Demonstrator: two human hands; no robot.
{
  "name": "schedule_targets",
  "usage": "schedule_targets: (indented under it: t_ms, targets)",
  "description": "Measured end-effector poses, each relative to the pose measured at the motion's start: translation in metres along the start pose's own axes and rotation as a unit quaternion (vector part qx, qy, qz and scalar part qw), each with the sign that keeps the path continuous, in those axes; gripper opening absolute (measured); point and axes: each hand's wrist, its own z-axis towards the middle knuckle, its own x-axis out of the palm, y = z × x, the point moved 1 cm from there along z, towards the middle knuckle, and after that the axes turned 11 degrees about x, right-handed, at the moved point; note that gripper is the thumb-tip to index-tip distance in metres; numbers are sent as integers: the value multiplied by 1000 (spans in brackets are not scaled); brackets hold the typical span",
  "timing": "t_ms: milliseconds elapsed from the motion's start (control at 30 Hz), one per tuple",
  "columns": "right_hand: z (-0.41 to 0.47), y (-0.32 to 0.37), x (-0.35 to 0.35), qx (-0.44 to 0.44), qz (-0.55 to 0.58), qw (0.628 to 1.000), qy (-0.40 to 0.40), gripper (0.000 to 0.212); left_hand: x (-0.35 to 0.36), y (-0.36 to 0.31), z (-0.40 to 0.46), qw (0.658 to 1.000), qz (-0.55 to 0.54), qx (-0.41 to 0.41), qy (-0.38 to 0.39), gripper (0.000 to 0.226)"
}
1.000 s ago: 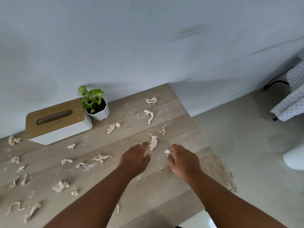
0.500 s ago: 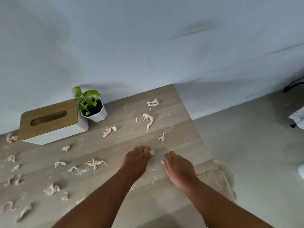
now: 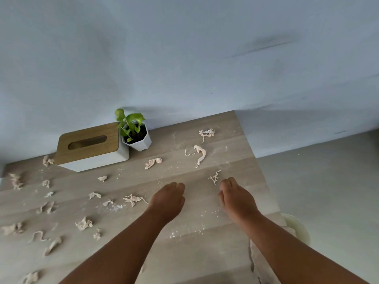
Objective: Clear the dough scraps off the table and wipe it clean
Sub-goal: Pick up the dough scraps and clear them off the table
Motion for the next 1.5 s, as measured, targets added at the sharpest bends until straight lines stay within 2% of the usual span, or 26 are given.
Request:
schedule_targets:
  t_ms: [33, 133, 300, 500, 600, 700, 833, 967, 1067, 1167, 1333, 1500]
  targets:
    - [2, 0, -1, 1, 4, 1000, -1, 16, -3, 6, -2, 1000, -5, -3, -12, 7]
    - [7, 0, -5, 20, 32, 999, -9, 13, -15, 20, -9, 997, -36, -39, -55, 15]
    - [13, 0, -4, 62, 55, 996, 14, 20, -26, 40, -6, 990, -49, -113, -70, 23]
    - [16, -1, -3, 95, 18, 995, 20, 7, -30, 68, 5, 982, -78, -145, -90, 21]
    - [14, 1, -3, 125, 13, 992, 2, 13, -32, 80, 11, 979, -94, -137, -115, 8]
    - [15, 5, 1, 132, 21, 991, -14, 18, -34, 92, 18, 975, -101, -145, -135, 19]
    - [22, 17, 7, 147, 10, 989, -22, 28, -36, 105, 31, 966, -86, -166, -178, 13]
    - [28, 30, 15, 157, -5, 986, -55, 44, -30, 109, 45, 958, -57, -237, -152, 65]
    - [33, 35, 19, 180, -11, 982, -58, 52, -24, 111, 58, 960, -34, -245, -130, 82]
    - [38, 39, 23, 187, -35, 980, -53, 41, -22, 114, 68, 965, -30, -231, -120, 75]
    - [40, 45, 29, 181, -88, 979, -44, 28, -23, 116, 68, 978, 11, -179, -106, 35]
    - [38, 52, 31, 198, -108, 974, -26, 28, -29, 118, 59, 987, 17, -136, -78, 27]
